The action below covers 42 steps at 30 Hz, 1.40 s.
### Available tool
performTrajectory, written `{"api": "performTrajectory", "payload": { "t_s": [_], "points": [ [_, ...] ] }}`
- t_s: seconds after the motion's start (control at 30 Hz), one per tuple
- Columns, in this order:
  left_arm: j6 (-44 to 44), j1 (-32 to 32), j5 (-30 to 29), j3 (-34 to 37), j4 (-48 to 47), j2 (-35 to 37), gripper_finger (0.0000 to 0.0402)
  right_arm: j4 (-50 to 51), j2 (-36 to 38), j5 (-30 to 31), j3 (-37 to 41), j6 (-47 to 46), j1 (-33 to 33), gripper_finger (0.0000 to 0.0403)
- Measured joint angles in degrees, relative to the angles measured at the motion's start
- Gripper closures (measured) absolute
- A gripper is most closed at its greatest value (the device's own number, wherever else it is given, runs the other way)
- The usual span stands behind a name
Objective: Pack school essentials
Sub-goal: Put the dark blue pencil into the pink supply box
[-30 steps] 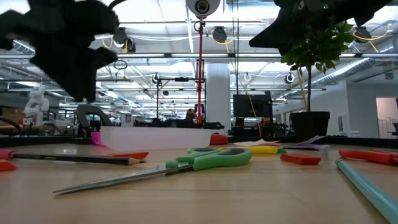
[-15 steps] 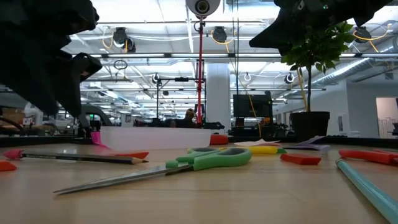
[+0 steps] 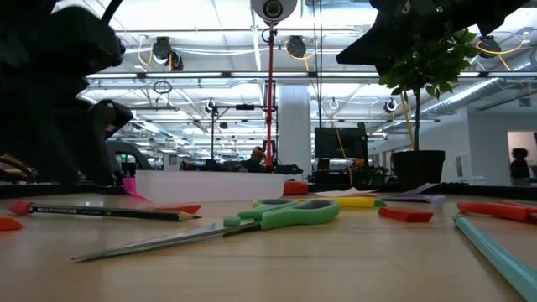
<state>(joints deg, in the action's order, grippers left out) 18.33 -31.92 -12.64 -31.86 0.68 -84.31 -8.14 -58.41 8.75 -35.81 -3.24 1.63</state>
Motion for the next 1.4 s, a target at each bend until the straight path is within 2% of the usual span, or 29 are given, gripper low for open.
{"api": "performTrajectory", "payload": {
  "t_s": [0.33, 0.43, 0.77, 0.93, 1.1, 1.4],
  "points": [
    [0.89, -0.08, -0.52, 7.43, 9.78, 0.00, 0.0243, -0.15, 0.01, 0.00, 0.00, 0.91, 0.00, 0.0403],
    [0.10, -0.09, -0.66, 8.57, 10.23, 0.02, 0.0246, -0.15, 0.00, -0.02, 0.00, 0.91, 0.00, 0.0403],
    [-1.68, -0.42, -0.85, 9.21, 10.24, 0.07, 0.0333, -0.15, 0.01, -0.01, 0.00, 0.94, 0.00, 0.0403],
    [-2.12, -0.42, -0.90, 9.17, 8.38, 0.15, 0.0362, -0.15, 0.01, -0.01, 0.00, 0.95, 0.00, 0.0403],
    [-2.20, -0.42, -0.92, 9.19, 8.24, 0.15, 0.0379, -0.15, 0.00, 0.00, 0.00, 0.95, 0.00, 0.0403],
    [-2.84, -0.37, -0.86, 9.13, 9.61, 0.07, 0.0372, -0.15, 0.02, 0.00, 0.00, 1.13, 0.00, 0.0403]
  ]
}}
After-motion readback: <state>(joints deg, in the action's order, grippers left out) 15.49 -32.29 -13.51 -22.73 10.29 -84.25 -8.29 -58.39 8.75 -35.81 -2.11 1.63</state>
